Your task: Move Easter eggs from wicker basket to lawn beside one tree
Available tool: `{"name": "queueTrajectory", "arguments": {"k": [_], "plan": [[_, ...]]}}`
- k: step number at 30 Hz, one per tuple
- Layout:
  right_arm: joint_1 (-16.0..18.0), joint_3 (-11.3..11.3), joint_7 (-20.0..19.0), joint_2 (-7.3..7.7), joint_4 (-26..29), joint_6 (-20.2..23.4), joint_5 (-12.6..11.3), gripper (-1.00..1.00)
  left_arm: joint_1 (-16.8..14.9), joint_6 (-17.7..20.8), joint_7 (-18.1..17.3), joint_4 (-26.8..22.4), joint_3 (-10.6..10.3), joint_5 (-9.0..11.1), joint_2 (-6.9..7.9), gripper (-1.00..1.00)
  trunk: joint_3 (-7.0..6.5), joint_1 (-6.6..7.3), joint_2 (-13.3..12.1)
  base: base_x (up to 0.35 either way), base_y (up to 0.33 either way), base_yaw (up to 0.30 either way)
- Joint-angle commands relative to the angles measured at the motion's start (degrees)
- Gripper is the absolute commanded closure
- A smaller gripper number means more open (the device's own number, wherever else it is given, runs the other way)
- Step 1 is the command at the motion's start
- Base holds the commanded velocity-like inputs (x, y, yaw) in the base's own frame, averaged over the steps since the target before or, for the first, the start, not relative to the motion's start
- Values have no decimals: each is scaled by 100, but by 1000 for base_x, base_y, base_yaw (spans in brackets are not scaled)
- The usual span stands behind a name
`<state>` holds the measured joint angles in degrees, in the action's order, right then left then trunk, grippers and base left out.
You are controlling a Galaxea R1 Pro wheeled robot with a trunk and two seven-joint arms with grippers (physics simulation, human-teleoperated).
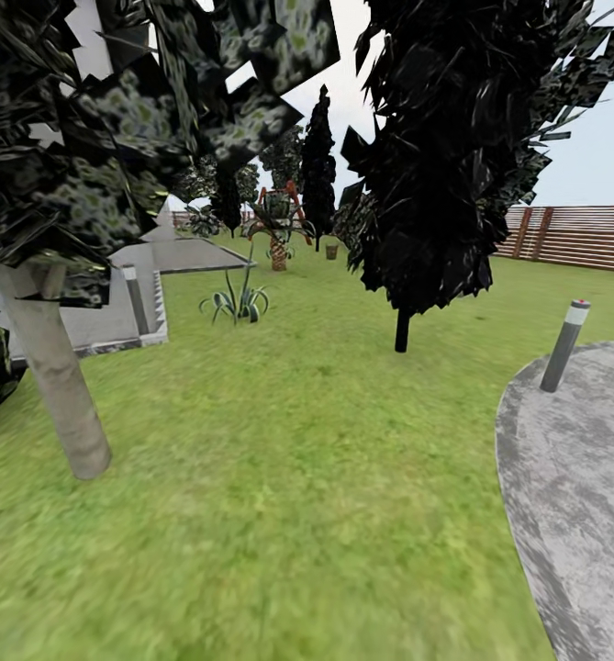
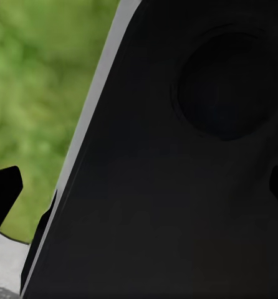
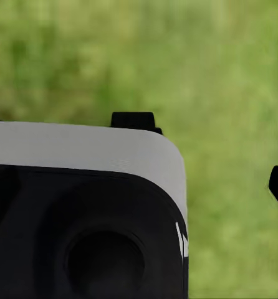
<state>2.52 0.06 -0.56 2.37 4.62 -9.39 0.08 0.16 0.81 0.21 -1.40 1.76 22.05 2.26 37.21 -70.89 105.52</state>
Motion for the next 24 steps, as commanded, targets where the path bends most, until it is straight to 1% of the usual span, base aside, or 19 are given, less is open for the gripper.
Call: {"name": "queueTrajectory", "arguments": {"k": [1, 8, 24], "plan": [[3, -1, -6, 1, -5, -19, 1, -100, 2, -3, -13, -1, 26, 27, 3, -100, 5, -14, 2, 314, -108, 0], [3, -2, -6, 1, -5, -19, 1, -100, 2, -2, -28, -1, 26, 27, 3, -100, 5, -14, 2, 316, -61, 0], [3, -4, -6, 1, -5, -19, 1, -100, 2, -2, -30, -1, 22, 27, 3, -100, 5, -14, 2, 323, -3, 0]]}}
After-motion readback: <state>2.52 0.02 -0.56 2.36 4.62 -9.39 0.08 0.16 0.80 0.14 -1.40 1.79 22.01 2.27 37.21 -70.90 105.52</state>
